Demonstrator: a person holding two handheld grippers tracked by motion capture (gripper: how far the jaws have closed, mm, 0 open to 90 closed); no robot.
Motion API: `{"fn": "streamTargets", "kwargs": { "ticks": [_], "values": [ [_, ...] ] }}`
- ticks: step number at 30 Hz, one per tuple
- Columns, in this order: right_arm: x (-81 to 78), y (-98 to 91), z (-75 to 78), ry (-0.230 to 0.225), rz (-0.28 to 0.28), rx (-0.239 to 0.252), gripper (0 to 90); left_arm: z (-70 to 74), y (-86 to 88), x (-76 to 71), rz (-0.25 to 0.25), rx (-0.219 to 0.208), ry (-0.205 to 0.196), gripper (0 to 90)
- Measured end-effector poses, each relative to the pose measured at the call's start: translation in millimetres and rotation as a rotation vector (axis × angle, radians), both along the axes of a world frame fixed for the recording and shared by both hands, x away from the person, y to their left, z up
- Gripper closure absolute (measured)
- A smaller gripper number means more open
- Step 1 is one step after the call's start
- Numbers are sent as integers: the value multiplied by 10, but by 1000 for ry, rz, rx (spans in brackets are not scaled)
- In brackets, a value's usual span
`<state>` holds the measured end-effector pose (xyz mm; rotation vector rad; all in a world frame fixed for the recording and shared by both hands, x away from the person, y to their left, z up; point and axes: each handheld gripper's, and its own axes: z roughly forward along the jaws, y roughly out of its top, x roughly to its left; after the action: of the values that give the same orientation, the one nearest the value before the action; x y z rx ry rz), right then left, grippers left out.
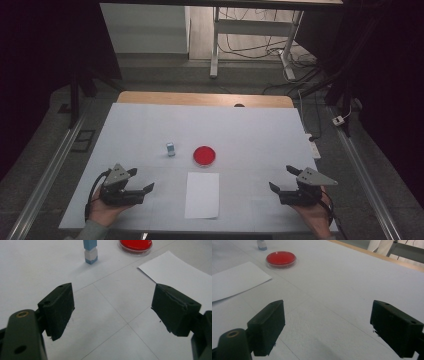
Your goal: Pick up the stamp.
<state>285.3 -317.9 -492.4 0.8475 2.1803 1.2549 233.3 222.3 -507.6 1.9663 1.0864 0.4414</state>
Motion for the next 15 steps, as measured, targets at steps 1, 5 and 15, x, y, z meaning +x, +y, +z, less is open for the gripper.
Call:
{"fn": "streamTargets", "kwargs": {
  "ticks": [1,5,15],
  "values": [
    [3,-4,-4,3,1,0,134,3,3,-3,-1,-3,-2,188],
    [19,-10,-34,2,13,-2,152,15,11,-16,3,-15,-10,189],
    [34,-20,-59,14,9,-8,204,6,34,11,8,-29,-3,191]
  ]
}}
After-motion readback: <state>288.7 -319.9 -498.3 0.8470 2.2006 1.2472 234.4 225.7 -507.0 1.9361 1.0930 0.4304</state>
